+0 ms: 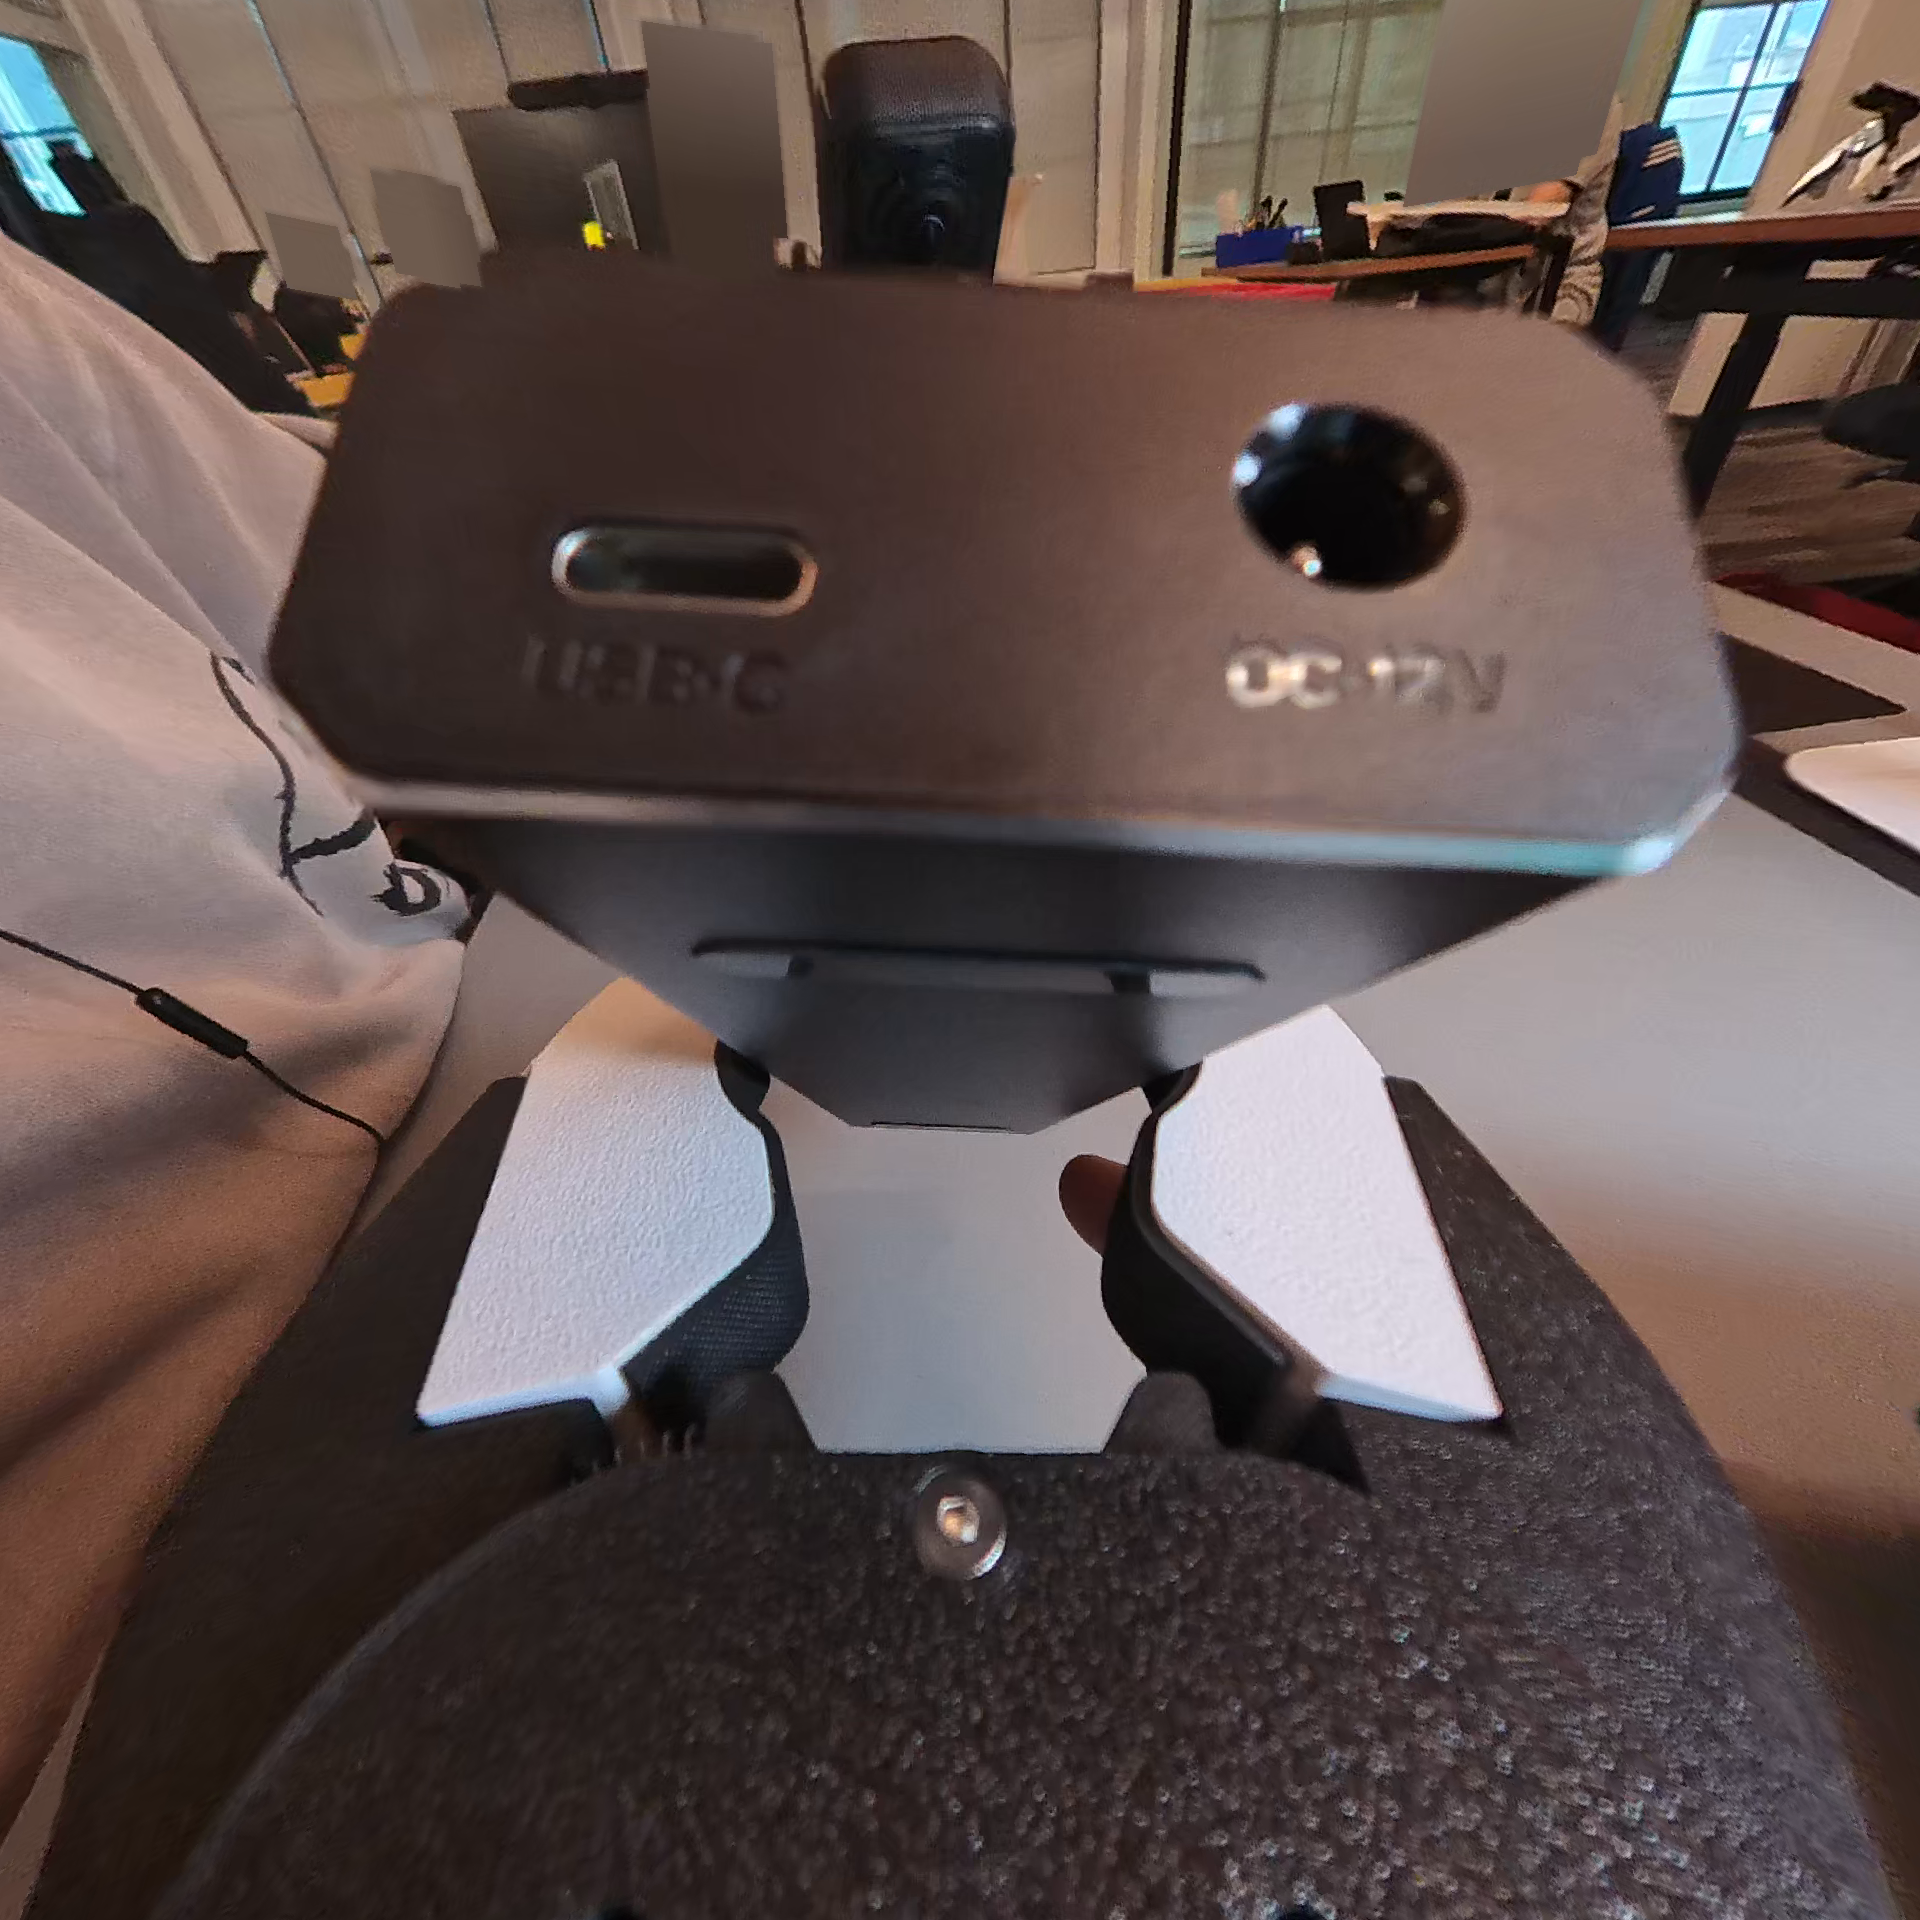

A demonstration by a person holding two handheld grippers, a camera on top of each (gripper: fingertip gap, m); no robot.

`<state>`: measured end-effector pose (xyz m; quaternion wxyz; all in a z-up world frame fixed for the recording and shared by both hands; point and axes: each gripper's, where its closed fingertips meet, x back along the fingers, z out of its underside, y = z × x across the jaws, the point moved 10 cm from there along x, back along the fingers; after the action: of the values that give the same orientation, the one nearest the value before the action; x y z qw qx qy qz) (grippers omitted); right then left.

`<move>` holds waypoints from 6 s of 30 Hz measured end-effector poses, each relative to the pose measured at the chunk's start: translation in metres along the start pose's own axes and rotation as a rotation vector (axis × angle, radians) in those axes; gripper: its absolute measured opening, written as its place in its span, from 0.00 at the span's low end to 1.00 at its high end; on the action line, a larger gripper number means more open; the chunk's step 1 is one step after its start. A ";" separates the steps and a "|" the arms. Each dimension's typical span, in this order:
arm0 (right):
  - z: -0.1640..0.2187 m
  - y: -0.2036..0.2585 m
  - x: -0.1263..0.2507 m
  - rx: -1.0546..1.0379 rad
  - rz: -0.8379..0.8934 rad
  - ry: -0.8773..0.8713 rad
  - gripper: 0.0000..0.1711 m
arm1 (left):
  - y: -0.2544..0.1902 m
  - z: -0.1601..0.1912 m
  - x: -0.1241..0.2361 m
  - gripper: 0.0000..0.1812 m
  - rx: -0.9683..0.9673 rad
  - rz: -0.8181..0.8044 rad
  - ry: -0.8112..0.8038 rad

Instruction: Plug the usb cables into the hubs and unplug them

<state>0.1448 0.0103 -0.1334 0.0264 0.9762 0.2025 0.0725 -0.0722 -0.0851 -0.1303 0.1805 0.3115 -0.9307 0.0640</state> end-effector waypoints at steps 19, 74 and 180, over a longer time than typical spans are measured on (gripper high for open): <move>0.006 -0.007 0.000 -0.025 0.024 0.032 0.41 | -0.012 0.028 -0.013 0.12 -0.202 -0.056 0.355; 0.008 0.014 -0.006 0.083 -0.158 0.034 0.41 | -0.012 -0.011 -0.023 0.03 0.163 0.518 0.050; 0.006 -0.015 0.016 0.039 0.093 0.064 0.41 | 0.033 0.023 -0.060 0.02 -0.435 0.024 0.784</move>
<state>0.1543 0.0300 -0.1388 -0.0025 0.9821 0.1589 0.1007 -0.0550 -0.0305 -0.1743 0.5803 0.2078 -0.7873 -0.0178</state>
